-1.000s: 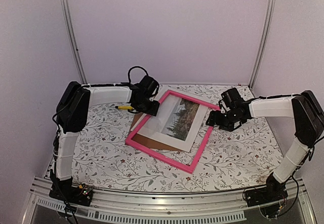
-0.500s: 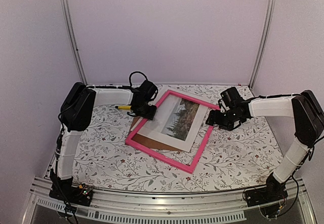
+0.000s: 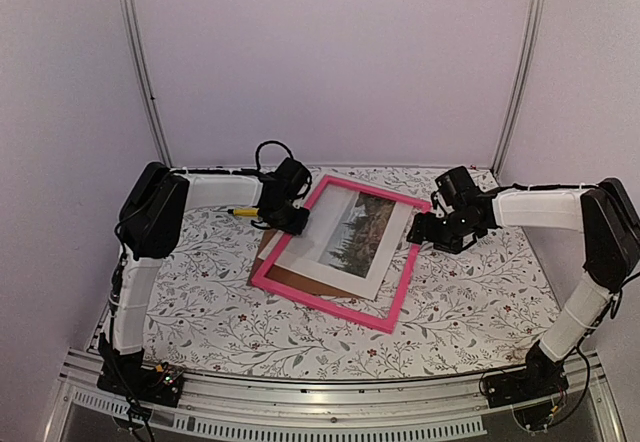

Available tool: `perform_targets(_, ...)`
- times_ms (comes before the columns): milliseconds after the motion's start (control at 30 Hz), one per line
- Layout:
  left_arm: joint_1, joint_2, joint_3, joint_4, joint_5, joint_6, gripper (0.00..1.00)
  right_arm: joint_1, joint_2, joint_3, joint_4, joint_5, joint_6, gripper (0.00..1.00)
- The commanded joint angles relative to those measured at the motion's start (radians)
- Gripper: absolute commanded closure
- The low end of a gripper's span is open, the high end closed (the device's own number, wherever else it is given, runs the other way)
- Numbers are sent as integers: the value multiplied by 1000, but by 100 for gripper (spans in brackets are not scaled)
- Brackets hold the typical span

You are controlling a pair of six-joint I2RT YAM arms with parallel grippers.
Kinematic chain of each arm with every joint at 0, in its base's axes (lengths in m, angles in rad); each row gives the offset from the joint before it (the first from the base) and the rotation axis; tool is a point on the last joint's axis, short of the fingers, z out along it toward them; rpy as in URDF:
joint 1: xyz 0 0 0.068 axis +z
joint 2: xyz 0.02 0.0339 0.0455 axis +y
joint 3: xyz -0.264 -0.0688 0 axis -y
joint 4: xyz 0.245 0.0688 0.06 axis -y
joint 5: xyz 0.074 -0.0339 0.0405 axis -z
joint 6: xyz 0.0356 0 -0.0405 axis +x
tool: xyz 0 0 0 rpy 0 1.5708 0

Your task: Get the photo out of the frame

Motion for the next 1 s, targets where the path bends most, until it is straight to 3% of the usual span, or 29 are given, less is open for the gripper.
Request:
perform_targets(0, 4, 2, 12, 0, -8, -4, 85, 5, -49, 34, -30, 23, -17, 21)
perform_targets(267, -24, -44, 27, -4, -3, -15, 100, 5, -113, 56, -67, 45, -19, 21)
perform_targets(500, -65, -71, 66, -30, 2, -82, 100, 5, -187, 82, -106, 87, -23, 20)
perform_targets(967, -179, -59, 149, -80, -23, -363, 100, 6, -302, 99, -146, 129, -28, 20)
